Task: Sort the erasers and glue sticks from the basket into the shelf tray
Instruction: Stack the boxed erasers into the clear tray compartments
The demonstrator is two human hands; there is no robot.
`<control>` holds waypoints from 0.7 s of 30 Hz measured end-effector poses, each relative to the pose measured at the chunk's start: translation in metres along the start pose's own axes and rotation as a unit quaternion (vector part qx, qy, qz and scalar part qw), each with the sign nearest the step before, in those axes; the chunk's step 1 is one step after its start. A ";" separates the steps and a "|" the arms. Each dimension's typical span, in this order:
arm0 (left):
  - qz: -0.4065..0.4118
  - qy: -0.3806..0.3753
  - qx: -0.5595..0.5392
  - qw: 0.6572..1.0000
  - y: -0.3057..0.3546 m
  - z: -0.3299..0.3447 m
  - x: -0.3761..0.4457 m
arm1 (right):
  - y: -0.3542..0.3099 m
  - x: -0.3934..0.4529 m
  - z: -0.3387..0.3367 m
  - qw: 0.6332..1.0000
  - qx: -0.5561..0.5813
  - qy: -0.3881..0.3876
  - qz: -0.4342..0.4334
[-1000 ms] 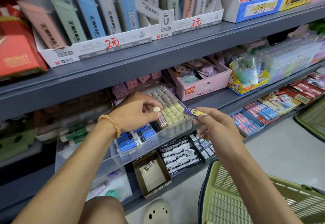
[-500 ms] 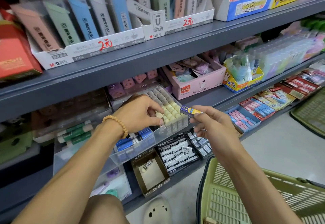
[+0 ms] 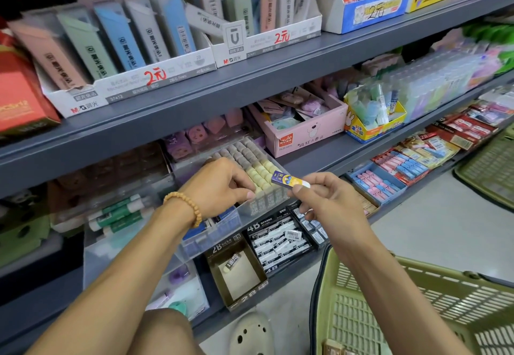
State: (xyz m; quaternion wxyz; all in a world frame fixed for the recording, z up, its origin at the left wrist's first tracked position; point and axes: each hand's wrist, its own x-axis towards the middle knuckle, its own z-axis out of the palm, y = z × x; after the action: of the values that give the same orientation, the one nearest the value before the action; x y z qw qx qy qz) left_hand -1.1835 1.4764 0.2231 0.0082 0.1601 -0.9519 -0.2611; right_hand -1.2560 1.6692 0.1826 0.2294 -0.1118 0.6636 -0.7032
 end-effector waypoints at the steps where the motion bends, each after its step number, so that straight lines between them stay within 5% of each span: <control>1: 0.005 -0.004 0.001 1.000 -0.001 0.000 0.000 | 0.000 -0.001 0.000 1.000 0.003 -0.004 -0.001; 6: 0.033 0.009 0.019 0.999 0.001 0.000 -0.007 | 0.002 -0.003 -0.002 0.999 0.010 -0.027 -0.021; 9: 0.034 0.072 -0.090 0.993 0.006 -0.005 -0.011 | -0.004 -0.003 -0.003 0.998 -0.015 -0.053 -0.044; 14: 0.094 -0.029 -0.206 0.974 0.027 0.002 -0.020 | -0.023 0.001 0.008 0.995 0.001 -0.076 -0.060; 21: 0.037 0.089 -0.408 0.908 0.030 0.002 -0.020 | -0.022 -0.004 0.014 0.994 -0.034 -0.087 -0.054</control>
State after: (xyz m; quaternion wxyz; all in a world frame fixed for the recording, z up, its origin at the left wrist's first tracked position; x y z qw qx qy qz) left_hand -1.1737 1.5076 0.2379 0.1668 0.1300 -0.7630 -0.6108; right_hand -1.2497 1.6591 0.2063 0.2440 -0.2160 0.6575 -0.6793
